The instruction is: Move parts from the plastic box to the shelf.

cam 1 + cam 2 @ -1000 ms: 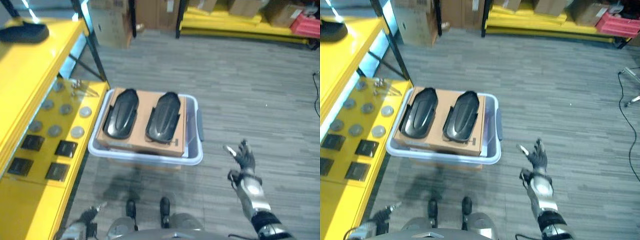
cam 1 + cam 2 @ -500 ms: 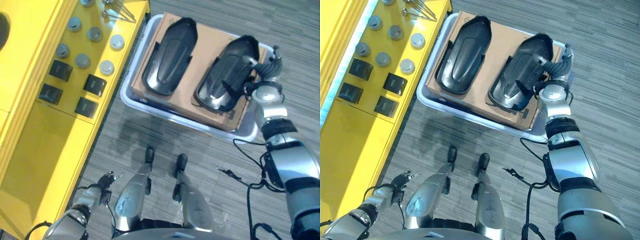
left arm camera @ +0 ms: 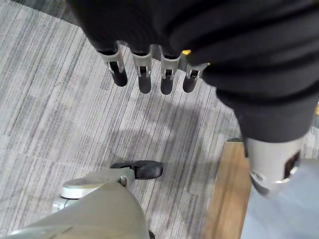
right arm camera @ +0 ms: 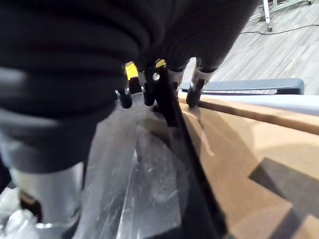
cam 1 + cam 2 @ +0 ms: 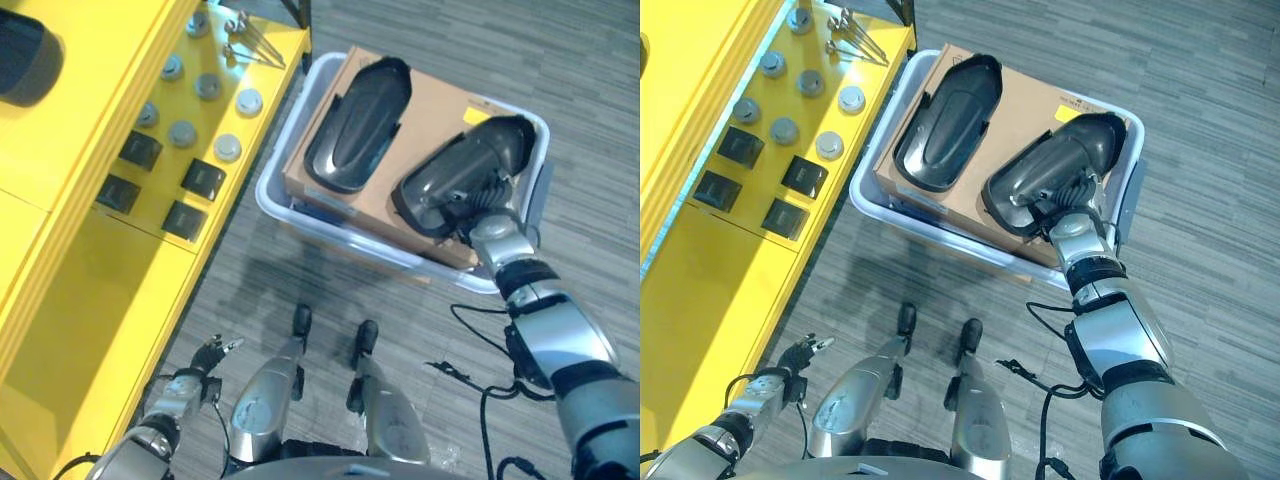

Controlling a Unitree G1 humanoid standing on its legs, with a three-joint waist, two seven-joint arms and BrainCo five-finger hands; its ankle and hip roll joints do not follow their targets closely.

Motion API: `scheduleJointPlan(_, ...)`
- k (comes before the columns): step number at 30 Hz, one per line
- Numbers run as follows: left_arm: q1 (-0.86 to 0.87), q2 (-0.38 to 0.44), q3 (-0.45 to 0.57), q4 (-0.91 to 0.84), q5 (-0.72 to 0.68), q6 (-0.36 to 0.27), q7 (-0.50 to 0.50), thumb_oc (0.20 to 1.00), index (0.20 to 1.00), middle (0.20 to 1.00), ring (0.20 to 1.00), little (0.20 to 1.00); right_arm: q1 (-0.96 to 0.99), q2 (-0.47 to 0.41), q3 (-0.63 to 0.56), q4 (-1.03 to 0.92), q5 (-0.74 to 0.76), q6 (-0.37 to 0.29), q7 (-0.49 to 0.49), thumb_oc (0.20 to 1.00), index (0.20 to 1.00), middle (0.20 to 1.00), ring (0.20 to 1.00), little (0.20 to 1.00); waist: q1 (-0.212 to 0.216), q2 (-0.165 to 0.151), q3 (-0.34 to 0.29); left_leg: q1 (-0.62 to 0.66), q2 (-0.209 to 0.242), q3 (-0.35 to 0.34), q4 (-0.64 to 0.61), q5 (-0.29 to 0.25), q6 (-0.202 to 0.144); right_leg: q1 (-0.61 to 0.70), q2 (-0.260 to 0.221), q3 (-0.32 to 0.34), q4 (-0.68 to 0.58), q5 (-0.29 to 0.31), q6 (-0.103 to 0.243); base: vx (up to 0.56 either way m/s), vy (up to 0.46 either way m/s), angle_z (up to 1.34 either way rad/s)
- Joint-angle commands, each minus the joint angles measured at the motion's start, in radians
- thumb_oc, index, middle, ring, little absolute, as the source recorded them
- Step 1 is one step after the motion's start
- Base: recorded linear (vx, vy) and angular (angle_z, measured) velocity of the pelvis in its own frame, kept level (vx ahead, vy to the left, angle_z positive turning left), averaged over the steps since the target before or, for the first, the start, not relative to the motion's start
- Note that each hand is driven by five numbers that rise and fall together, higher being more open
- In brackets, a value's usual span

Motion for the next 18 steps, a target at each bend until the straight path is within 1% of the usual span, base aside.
scheduleJointPlan(1, 0.001, -0.007, -0.030, 0.061, 0.006, 0.005, 0.020, 1.000, 1.000, 1.000, 1.000, 1.000, 0.098, -0.036, 0.008, 0.114, 0.091, 0.029, -0.054, 1.000, 1.000, 1.000, 1.000, 1.000, -0.013, -0.003, -0.024, -0.030, 0.059, 0.003, 0.075, -0.095, -0.048, -0.032, -0.111, 0.019, 0.075, -0.074, 0.054, 0.00, 0.000, 0.00)
scheduleJointPlan(3, 0.004, -0.009, -0.029, 0.064, 0.005, 0.004, 0.019, 1.000, 1.000, 1.000, 1.000, 1.000, 0.108, -0.038, -0.007, 0.110, 0.101, -0.003, -0.084, 1.000, 1.000, 1.000, 1.000, 1.000, -0.017, -0.001, -0.025, -0.027, 0.060, 0.005, 0.070, -0.094, -0.049, -0.032, -0.110, 0.021, 0.073, -0.073, 0.054, 0.00, 0.000, 0.00)
scheduleJointPlan(4, 0.005, -0.010, -0.030, 0.063, 0.004, 0.002, 0.020, 1.000, 1.000, 1.000, 1.000, 1.000, 0.113, -0.040, -0.011, 0.108, 0.111, -0.033, -0.099, 1.000, 1.000, 1.000, 1.000, 1.000, -0.019, 0.000, -0.026, -0.025, 0.061, 0.006, 0.066, -0.093, -0.050, -0.031, -0.110, 0.021, 0.071, -0.072, 0.054, 0.00, 0.000, 0.00)
scheduleJointPlan(6, 0.010, -0.018, -0.034, 0.059, -0.007, -0.006, 0.027, 1.000, 1.000, 1.000, 1.000, 1.000, 0.124, -0.045, -0.029, 0.074, 0.136, -0.224, -0.182, 1.000, 1.000, 1.000, 1.000, 1.000, -0.026, 0.005, -0.028, -0.018, 0.063, 0.006, 0.057, -0.089, -0.054, -0.030, -0.107, 0.026, 0.069, -0.072, 0.054, 0.00, 0.000, 0.00)
scheduleJointPlan(7, 0.014, -0.020, -0.033, 0.054, -0.010, -0.010, 0.028, 1.000, 1.000, 1.000, 1.000, 1.000, 0.126, -0.045, -0.037, 0.036, 0.116, -0.280, -0.234, 1.000, 1.000, 1.000, 1.000, 1.000, -0.031, 0.007, -0.029, -0.015, 0.065, 0.007, 0.054, -0.089, -0.057, -0.030, -0.106, 0.028, 0.069, -0.073, 0.054, 0.00, 0.000, 0.00)
scheduleJointPlan(8, 0.015, -0.020, -0.033, 0.054, -0.010, -0.010, 0.028, 1.000, 1.000, 1.000, 1.000, 1.000, 0.127, -0.045, -0.038, 0.035, 0.115, -0.280, -0.235, 1.000, 1.000, 1.000, 1.000, 1.000, -0.031, 0.007, -0.029, -0.015, 0.065, 0.007, 0.054, -0.089, -0.057, -0.030, -0.106, 0.028, 0.069, -0.073, 0.054, 0.00, 0.000, 0.00)
scheduleJointPlan(9, 0.023, -0.023, -0.032, 0.041, -0.013, -0.013, 0.031, 1.000, 1.000, 1.000, 1.000, 1.000, 0.140, -0.050, -0.051, -0.042, 0.090, -0.376, -0.302, 1.000, 1.000, 1.000, 1.000, 1.000, -0.040, 0.010, -0.029, -0.005, 0.066, 0.008, 0.049, -0.090, -0.060, -0.026, -0.103, 0.032, 0.071, -0.077, 0.055, 0.01, 0.034, -0.03)
scheduleJointPlan(11, 0.030, -0.023, -0.027, 0.023, -0.020, -0.008, 0.032, 1.000, 1.000, 1.000, 1.000, 1.000, 0.165, -0.062, -0.077, -0.171, 0.033, -0.417, -0.359, 1.000, 1.000, 1.000, 1.000, 1.000, -0.055, 0.010, -0.034, -0.002, 0.067, 0.013, 0.040, -0.088, -0.063, -0.031, -0.101, 0.038, 0.067, -0.075, 0.058, 0.01, 0.051, -0.07)
scheduleJointPlan(12, 0.032, -0.027, -0.021, 0.011, -0.027, 0.005, 0.038, 1.000, 1.000, 1.000, 1.000, 1.000, 0.187, -0.069, -0.096, -0.258, -0.009, -0.441, -0.393, 1.000, 1.000, 1.000, 1.000, 1.000, -0.069, 0.009, -0.038, 0.005, 0.068, 0.017, 0.036, -0.089, -0.064, -0.029, -0.099, 0.045, 0.064, -0.075, 0.060, 0.02, 0.047, -0.12)
scheduleJointPlan(15, 0.035, -0.036, -0.016, 0.007, -0.032, 0.016, 0.043, 1.000, 1.000, 1.000, 1.000, 1.000, 0.209, -0.079, -0.113, -0.322, -0.031, -0.450, -0.400, 1.000, 1.000, 1.000, 1.000, 1.000, -0.081, 0.007, -0.041, 0.012, 0.068, 0.023, 0.034, -0.091, -0.065, -0.027, -0.097, 0.051, 0.061, -0.074, 0.060, 0.03, 0.043, -0.15)
scheduleJointPlan(18, 0.040, -0.048, -0.009, 0.007, -0.024, 0.027, 0.043, 1.000, 1.000, 1.000, 1.000, 1.000, 0.231, -0.079, -0.123, -0.372, -0.039, -0.431, -0.387, 1.000, 1.000, 1.000, 1.000, 1.000, -0.092, 0.004, -0.048, 0.020, 0.068, 0.029, 0.031, -0.093, -0.064, -0.023, -0.094, 0.058, 0.054, -0.072, 0.060, 0.03, 0.022, -0.11)
